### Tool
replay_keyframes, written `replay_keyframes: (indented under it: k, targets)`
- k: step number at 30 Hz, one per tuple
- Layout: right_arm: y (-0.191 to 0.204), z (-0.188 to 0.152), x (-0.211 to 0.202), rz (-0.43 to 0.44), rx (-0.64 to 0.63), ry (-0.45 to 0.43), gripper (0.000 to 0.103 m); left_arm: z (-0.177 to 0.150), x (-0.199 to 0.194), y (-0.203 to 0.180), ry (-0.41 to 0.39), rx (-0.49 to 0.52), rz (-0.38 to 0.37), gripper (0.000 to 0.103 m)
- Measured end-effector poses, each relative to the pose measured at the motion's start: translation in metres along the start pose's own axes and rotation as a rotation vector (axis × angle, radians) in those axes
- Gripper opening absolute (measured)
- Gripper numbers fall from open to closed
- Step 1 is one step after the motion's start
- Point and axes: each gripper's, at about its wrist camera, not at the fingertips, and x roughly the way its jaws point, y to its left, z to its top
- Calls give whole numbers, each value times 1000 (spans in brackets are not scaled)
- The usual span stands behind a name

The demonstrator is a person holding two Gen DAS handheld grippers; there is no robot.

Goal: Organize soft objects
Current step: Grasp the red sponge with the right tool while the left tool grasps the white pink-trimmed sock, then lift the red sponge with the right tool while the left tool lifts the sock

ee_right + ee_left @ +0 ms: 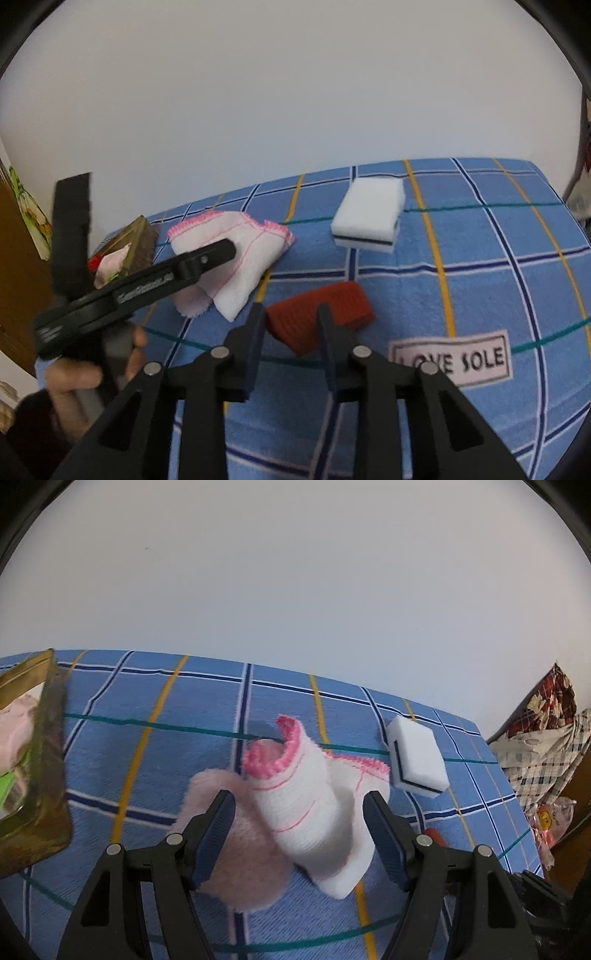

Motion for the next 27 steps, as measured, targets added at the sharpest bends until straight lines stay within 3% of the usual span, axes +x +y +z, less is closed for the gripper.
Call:
replay_keyframes:
  k: [5,6,9,11,13,16,19,23,27]
  targets:
    - [-13,-11,-14,-64,-28,11,62,-1,0,-9,4,53,-28,74]
    - [-16,-12,-17,-74,-18,2,64,-1,0,-10,-1,58,-42,73]
    - [-26,-13,-31,-103,23,-45,64,-1,-1,-12,1,68,-86,55]
    - [-35,-10,-44,-173,54,-97,64,-2,2,-10,21,59,-125,43]
    - [-46,-9,-51,-174,118,-138,65,-2,6,-10,28,50,-144,41]
    - [-58,-8,-52,-76,209,-150,65,-3,6,-16,23,80,-151,41]
    - [-47,-6,-42,-63,156,-107,64,-4,4,-24,8,118,-154,41]
    - [-28,-11,-34,-138,20,-56,64,-2,14,-27,17,113,-161,41]
    - [-23,-15,-18,-127,-23,5,64,-1,20,-30,42,126,-167,41]
